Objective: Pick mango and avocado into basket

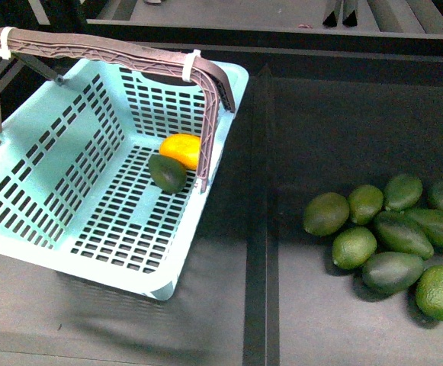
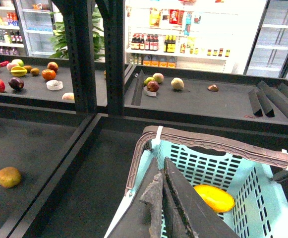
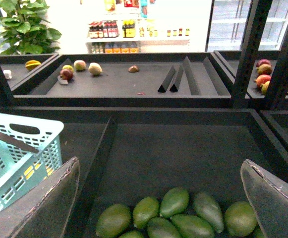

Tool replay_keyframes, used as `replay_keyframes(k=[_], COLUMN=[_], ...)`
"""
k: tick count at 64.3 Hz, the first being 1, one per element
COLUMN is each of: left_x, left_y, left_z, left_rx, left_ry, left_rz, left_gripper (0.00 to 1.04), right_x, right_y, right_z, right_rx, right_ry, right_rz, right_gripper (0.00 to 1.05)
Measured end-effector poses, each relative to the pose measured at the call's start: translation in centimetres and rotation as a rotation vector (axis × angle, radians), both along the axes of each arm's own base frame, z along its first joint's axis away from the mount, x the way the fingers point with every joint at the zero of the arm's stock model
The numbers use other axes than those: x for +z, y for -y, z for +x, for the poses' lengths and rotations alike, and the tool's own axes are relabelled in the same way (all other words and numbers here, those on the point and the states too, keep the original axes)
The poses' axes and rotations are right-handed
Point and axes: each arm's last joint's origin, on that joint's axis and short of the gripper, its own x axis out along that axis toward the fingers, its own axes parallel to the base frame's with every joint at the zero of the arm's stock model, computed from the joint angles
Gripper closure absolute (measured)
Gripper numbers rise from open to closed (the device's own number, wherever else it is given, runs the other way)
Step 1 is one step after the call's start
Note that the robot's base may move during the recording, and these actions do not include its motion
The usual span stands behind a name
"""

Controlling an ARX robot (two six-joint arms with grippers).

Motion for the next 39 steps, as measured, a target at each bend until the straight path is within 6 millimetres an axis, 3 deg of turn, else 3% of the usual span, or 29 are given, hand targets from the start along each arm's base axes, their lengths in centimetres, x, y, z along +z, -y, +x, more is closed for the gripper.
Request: replay_keyframes(k=[39], left_x=[-0.3], left_y=[0.0], left_z=[-2.2], left_rx=[0.001], left_ry=[-0.006], left_rz=[0.0], left_gripper=[1.03], right_x=[0.0], right_y=[0.0], right_z=[0.0], right_rx=[0.0], right_ry=[0.0], right_rz=[0.0], right_gripper=[0.09])
